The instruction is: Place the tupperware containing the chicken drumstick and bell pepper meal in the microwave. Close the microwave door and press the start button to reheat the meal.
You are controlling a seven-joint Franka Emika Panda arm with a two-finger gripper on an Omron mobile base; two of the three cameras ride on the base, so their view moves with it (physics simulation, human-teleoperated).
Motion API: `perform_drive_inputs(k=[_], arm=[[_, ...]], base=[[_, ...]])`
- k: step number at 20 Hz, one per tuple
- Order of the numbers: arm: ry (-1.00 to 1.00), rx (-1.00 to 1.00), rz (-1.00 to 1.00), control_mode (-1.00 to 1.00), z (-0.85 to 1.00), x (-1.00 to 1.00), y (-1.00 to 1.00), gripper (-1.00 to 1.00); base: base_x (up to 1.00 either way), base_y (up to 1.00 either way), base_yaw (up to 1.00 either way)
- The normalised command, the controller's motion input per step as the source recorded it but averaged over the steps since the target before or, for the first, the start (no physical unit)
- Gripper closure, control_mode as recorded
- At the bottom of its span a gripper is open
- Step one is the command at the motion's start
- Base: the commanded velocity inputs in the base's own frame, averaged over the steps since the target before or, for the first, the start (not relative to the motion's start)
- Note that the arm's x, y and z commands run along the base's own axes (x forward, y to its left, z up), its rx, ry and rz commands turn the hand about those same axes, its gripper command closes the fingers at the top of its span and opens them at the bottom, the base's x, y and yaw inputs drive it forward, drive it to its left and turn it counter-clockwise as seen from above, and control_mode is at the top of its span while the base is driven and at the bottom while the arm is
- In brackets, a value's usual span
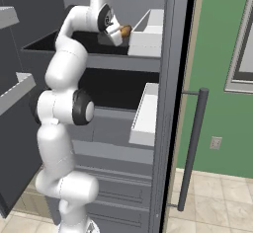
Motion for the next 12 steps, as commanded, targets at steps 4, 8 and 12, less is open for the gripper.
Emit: perform_drive_inputs(k=[4,8,12], arm=[[0.06,0.0,-0.08,-1.0,-0.33,0.12,-0.11,-1.0],[0.04,0.0,-0.12,-1.0,-0.58,0.0,-0.15,-1.0],[0.02,0.0,-0.14,-1.0,-0.61,0.0,-0.04,1.0]], base=[[0.0,0.0,0.0],[0.0,0.0,0.0],[0.0,0.0,0.0]])
